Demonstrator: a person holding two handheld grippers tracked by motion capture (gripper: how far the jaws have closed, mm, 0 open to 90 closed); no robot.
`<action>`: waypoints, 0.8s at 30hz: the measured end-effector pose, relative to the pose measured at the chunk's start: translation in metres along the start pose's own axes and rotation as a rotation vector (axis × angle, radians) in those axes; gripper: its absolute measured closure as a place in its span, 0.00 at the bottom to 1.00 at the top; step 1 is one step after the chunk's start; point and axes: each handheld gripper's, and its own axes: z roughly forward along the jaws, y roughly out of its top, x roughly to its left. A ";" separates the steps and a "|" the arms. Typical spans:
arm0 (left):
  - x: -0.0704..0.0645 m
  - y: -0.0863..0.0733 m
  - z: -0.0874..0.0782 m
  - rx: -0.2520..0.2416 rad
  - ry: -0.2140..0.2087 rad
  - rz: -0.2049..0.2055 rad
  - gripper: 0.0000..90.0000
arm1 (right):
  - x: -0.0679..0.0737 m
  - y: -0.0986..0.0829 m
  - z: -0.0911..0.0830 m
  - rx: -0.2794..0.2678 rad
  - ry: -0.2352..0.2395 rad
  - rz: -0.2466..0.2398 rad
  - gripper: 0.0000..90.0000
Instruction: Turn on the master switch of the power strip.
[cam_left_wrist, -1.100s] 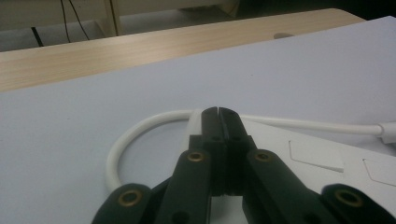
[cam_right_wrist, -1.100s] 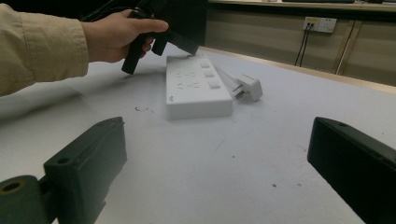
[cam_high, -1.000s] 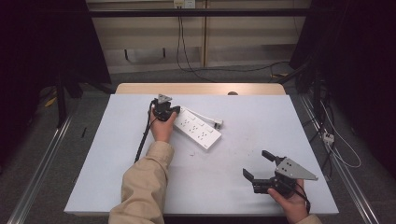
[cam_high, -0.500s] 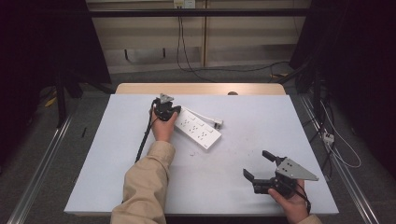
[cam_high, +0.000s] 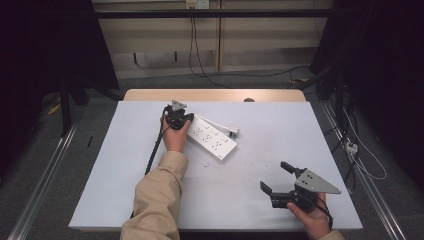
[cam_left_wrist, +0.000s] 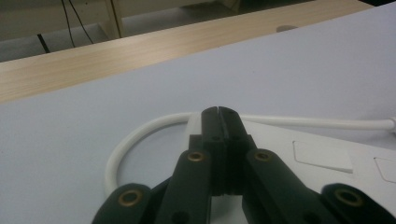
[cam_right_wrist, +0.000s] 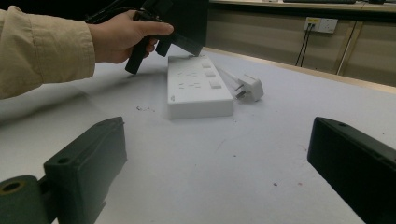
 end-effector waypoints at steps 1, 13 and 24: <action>0.000 0.000 0.000 0.000 0.000 0.000 1.00 | 0.000 0.000 0.000 0.000 0.000 0.000 0.05; 0.000 0.000 0.000 0.001 0.003 -0.014 1.00 | 0.000 0.000 0.000 0.000 0.004 -0.001 0.05; 0.000 0.002 0.003 0.015 0.005 -0.005 1.00 | 0.001 0.000 0.000 -0.002 0.007 -0.002 0.05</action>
